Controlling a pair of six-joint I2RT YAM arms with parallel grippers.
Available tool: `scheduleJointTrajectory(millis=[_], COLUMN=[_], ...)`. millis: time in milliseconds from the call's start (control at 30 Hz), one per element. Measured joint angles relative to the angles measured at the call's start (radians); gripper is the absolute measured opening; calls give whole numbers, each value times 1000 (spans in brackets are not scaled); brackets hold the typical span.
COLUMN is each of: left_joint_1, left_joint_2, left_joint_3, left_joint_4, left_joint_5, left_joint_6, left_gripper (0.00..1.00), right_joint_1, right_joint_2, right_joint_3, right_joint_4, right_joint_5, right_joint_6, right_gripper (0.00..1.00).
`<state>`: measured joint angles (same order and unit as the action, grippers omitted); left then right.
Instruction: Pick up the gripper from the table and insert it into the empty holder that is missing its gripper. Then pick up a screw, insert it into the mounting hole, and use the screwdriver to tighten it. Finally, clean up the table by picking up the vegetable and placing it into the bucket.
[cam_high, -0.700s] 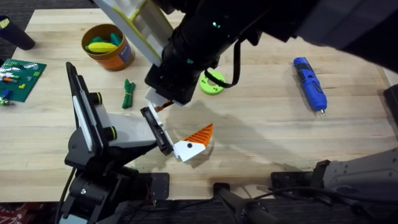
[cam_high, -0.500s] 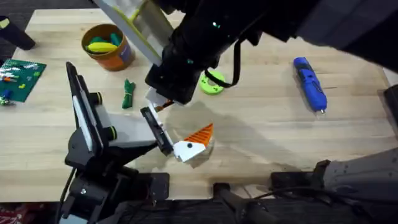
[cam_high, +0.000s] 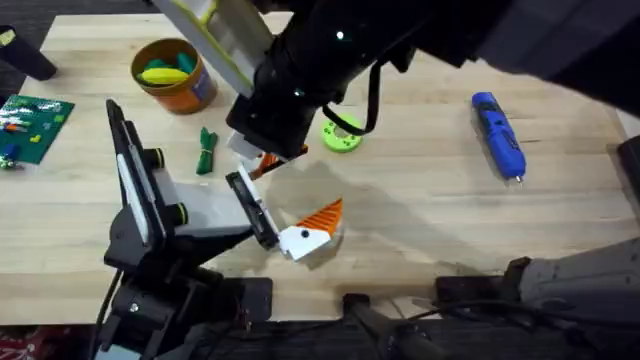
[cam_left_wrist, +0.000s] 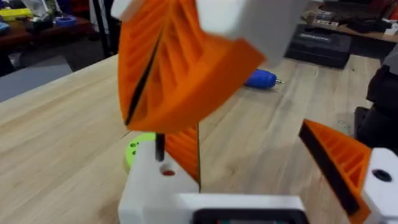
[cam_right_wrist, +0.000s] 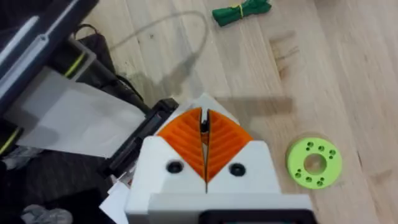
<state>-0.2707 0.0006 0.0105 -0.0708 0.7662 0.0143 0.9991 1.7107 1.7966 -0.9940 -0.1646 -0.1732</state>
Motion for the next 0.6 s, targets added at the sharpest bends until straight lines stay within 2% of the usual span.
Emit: scheduleJointTrajectory(millis=[600], left_joint_1=[0], left_joint_2=[1], left_joint_3=[0], left_joint_4=[-1], left_joint_5=[0], left_joint_6=[-13], left_gripper=[982], right_joint_1=[-1], right_joint_2=[35], right_joint_3=[0], right_joint_4=[-9], right_joint_5=[33], right_joint_6=[0], right_gripper=[7])
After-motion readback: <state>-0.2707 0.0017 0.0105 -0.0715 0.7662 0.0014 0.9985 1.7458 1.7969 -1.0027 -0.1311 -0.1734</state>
